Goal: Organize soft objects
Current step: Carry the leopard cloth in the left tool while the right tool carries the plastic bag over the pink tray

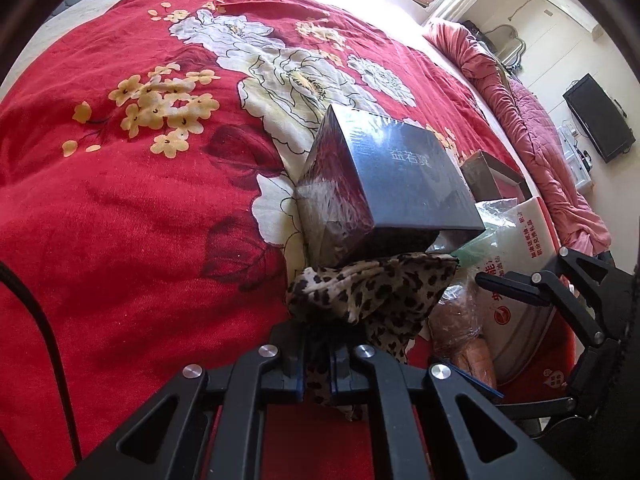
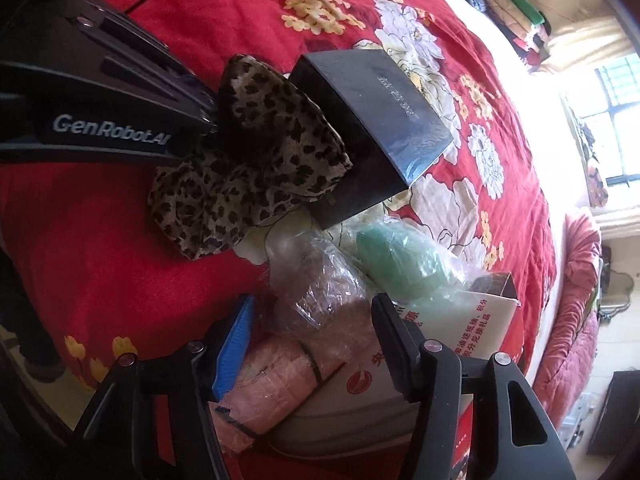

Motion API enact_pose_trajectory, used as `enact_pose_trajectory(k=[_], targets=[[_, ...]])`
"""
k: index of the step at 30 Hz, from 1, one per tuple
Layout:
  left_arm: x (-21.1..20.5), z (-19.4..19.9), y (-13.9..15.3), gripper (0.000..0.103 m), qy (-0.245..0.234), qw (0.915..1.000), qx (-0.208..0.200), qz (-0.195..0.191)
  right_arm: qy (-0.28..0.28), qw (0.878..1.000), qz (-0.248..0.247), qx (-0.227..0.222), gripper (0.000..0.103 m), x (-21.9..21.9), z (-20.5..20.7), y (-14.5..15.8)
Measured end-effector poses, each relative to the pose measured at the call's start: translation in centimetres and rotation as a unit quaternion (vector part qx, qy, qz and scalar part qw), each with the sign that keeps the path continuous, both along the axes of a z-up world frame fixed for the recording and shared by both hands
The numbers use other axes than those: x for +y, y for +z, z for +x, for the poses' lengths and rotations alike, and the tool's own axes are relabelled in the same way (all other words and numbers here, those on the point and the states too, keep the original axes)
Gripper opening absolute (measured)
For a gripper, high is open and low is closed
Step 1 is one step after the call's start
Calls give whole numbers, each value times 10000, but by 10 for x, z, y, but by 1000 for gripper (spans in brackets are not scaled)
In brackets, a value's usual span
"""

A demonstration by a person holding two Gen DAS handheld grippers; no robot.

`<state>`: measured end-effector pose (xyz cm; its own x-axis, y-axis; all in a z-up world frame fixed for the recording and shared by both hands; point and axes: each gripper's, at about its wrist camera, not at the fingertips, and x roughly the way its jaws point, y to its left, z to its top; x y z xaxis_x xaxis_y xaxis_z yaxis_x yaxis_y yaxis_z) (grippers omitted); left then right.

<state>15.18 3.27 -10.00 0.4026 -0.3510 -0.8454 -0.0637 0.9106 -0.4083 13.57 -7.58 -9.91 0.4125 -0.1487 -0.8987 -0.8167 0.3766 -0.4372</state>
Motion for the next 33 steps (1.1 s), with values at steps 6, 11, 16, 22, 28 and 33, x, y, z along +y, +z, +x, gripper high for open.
enact_pose_trajectory(k=[6, 11, 16, 22, 28, 33], targets=[[-2, 0, 0, 8, -49, 10000, -5, -7, -757, 9915, 1048, 173, 50, -14, 18, 19], [-3, -2, 2, 7, -60, 10000, -26, -32, -1146, 9747, 1907, 231, 48, -31, 9, 41], [-1, -13, 14, 7, -51, 9998, -208, 24, -1556, 9508, 2674, 145, 48, -51, -4, 59], [-4, -35, 39, 7, 21, 9984, -483, 278, -1890, 9138, 3585, -275, 47, -66, -33, 85], [-19, -55, 77, 7, 45, 9938, -899, 654, -1889, 8947, 3992, -660, 47, -83, -49, 113], [-39, -66, 107, 7, 0, 9897, -1172, 823, -1913, 8799, 4229, -1012, 47, -106, -59, 140]])
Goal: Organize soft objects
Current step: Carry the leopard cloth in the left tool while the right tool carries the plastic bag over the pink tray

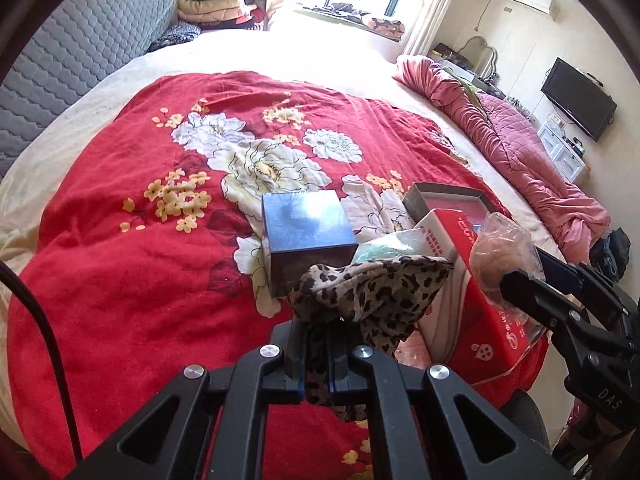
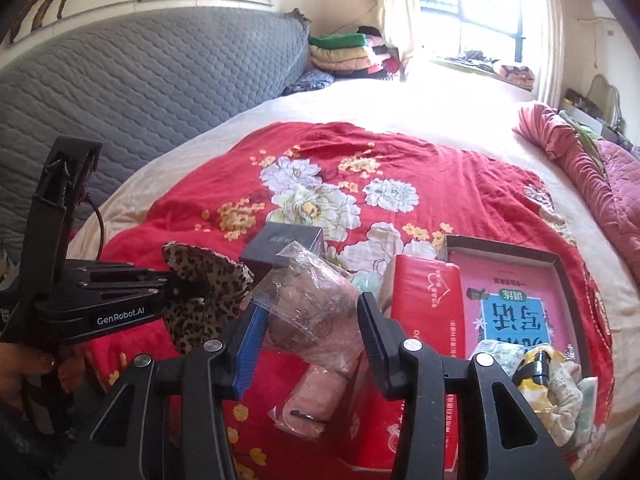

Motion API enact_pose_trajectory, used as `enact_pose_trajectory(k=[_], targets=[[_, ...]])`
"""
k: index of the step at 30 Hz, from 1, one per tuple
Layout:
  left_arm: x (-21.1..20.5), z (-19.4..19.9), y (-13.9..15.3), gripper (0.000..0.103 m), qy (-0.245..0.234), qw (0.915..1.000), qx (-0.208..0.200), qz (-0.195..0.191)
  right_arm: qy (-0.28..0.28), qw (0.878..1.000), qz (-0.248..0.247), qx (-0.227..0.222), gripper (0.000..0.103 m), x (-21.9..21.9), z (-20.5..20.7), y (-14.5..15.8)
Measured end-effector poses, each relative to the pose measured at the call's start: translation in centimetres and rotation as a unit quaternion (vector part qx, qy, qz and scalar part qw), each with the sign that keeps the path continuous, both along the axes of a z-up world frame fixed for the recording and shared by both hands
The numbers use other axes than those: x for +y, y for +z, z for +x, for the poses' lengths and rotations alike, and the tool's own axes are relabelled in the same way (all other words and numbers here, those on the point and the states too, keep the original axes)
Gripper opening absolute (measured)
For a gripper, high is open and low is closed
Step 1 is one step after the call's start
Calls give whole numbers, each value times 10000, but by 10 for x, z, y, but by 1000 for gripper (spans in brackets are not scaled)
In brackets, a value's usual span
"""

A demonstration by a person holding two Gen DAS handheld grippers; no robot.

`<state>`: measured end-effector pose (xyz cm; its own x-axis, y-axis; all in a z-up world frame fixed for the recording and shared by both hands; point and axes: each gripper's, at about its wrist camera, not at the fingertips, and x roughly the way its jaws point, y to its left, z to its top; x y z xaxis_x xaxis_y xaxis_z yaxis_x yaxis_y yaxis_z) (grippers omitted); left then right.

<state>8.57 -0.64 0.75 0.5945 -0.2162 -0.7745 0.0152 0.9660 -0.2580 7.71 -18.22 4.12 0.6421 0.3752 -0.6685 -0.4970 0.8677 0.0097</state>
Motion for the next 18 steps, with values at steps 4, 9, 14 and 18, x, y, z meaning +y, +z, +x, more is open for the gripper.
enact_pose_trajectory(k=[4, 9, 14, 18], targets=[[-19, -5, 24, 7, -120, 9997, -206, 112, -188, 9994, 190, -218, 47, -23, -4, 18], [-52, -4, 53, 7, -372, 9982, -437, 159, -472, 9972, 349, -463, 47, -56, -9, 39], [-93, 1, 76, 7, -725, 9950, -643, 253, -852, 9929, 494, -672, 47, -96, -17, 55], [-126, 5, 86, 7, -954, 9926, -711, 261, -1187, 9880, 597, -791, 46, -130, -23, 65]])
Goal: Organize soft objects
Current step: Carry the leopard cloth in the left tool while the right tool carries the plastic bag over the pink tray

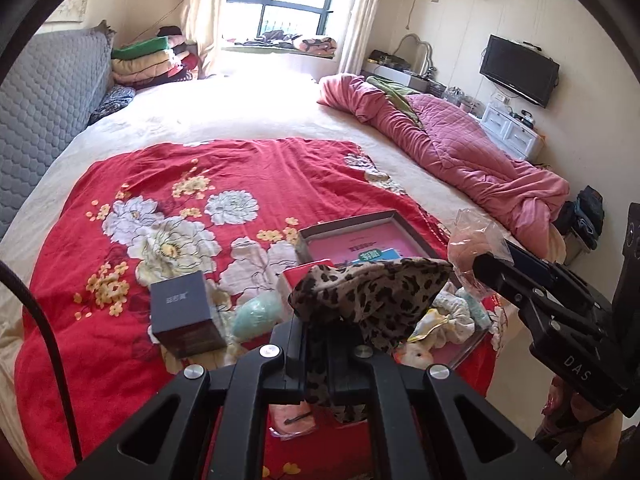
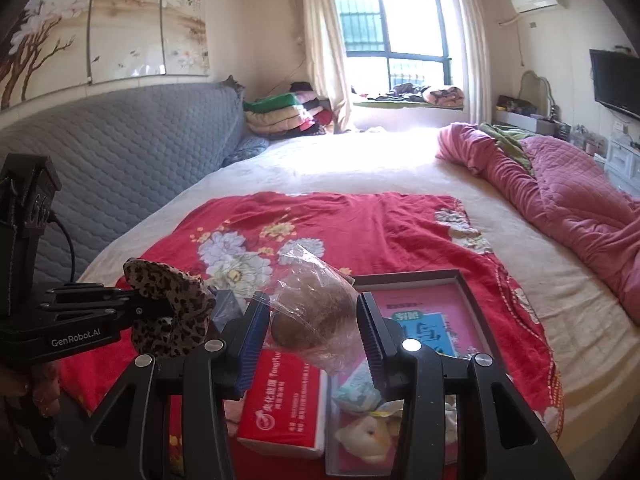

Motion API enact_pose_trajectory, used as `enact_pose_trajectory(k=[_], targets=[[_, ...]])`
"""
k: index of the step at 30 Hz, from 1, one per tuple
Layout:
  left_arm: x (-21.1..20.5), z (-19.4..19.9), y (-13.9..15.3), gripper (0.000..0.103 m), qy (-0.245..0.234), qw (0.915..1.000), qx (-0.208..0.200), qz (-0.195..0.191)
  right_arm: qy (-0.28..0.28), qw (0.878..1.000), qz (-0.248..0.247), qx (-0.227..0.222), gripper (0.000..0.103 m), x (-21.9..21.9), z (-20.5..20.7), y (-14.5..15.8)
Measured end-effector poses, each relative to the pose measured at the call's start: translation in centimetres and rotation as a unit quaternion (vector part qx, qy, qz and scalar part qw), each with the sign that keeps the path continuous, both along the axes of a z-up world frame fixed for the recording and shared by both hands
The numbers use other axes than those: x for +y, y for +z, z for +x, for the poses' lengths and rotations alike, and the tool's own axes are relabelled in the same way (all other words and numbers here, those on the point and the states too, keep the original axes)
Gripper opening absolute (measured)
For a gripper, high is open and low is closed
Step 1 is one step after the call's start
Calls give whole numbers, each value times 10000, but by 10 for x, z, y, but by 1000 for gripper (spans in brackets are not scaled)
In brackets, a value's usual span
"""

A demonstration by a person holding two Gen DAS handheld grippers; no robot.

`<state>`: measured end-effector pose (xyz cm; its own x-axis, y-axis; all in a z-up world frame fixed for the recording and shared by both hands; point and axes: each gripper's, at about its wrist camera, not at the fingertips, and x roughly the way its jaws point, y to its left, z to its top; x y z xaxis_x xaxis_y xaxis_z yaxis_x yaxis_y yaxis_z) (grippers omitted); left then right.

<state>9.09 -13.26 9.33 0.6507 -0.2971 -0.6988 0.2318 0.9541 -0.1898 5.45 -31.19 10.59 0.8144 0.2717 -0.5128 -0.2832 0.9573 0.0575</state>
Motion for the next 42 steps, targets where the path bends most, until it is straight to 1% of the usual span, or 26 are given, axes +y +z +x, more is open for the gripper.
enact_pose_trajectory(k=[3, 7, 14, 27, 33, 42], targets=[[-23, 4, 4, 7, -185, 9998, -53, 89, -213, 9997, 89, -66, 46, -25, -4, 5], [-49, 11, 3, 7, -393, 9991, -7, 141, -456, 9988, 124, -96, 46, -49, -7, 5], [-82, 22, -11, 7, -655, 9973, 142, 287, -665, 9975, 249, -42, 46, -76, -9, -3], [-124, 39, -50, 7, -944, 9928, 584, 459, -735, 9966, 323, 177, 44, -89, -3, -29], [-133, 43, -60, 7, -1022, 9908, 631, 623, -728, 9964, 346, 272, 44, -91, 2, -38], [-138, 54, -81, 7, -1054, 9879, 846, 757, -760, 9954, 363, 452, 44, -98, 8, -52]])
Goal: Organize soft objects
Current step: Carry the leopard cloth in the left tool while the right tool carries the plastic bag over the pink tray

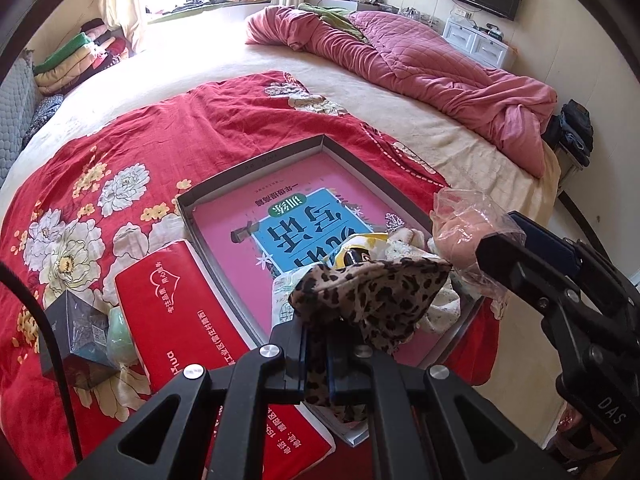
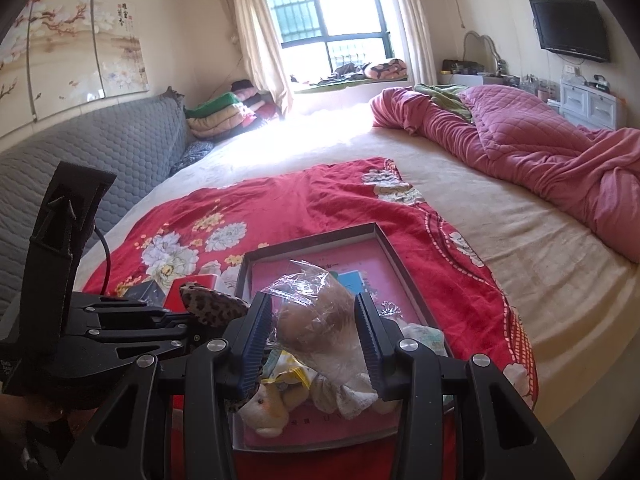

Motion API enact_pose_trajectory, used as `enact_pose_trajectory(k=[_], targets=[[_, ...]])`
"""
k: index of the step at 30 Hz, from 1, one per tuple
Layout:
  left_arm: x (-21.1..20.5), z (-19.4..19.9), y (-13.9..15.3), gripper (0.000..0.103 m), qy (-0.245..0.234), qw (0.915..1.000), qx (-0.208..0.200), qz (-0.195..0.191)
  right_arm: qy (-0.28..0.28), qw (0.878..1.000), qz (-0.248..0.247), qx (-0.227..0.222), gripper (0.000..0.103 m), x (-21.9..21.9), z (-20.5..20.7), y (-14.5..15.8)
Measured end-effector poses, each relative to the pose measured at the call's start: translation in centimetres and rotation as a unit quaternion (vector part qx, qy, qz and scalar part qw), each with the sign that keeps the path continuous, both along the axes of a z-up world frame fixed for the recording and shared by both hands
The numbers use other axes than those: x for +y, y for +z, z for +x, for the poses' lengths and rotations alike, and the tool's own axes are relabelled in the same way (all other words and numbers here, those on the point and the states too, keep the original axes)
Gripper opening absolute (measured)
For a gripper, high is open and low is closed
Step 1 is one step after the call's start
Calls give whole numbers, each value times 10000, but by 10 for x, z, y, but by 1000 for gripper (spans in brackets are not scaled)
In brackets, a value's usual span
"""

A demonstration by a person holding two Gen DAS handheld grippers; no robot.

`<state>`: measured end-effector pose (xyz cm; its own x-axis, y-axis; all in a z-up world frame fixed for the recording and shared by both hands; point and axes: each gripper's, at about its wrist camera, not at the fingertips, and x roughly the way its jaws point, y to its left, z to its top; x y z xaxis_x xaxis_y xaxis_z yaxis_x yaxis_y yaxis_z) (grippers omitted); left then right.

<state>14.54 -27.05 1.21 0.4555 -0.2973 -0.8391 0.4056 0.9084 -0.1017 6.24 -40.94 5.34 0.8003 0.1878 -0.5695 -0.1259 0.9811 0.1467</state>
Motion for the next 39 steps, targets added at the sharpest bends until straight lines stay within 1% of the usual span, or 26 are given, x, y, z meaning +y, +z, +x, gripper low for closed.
enact_pose_trajectory(k=[10, 15, 18, 21, 24, 29, 37, 39], targets=[[-6, 10, -24, 7, -35, 9996, 187, 187, 57, 9996, -87, 276, 43, -1, 11, -23], [-6, 17, -32, 7, 3, 9994, 252, 243, 123, 9981, -87, 601, 43, 0, 21, -46], [-7, 20, -37, 7, -19, 9991, 319, 262, 147, 9973, -184, 691, 43, 2, 22, -52], [-9, 22, -41, 7, -17, 9990, 345, 275, 93, 9970, -247, 732, 43, 0, 24, -57], [-9, 24, -43, 7, -17, 9989, 372, 281, 62, 9960, -424, 790, 43, 0, 28, -64], [-10, 25, -47, 7, -45, 9987, 402, 305, 70, 9959, -519, 731, 43, 3, 36, -71], [-9, 26, -47, 7, -56, 9988, 421, 238, 111, 9970, -352, 679, 44, -1, 37, -72], [-8, 26, -46, 7, -38, 9988, 437, 212, 126, 9969, -373, 677, 45, 0, 36, -71]])
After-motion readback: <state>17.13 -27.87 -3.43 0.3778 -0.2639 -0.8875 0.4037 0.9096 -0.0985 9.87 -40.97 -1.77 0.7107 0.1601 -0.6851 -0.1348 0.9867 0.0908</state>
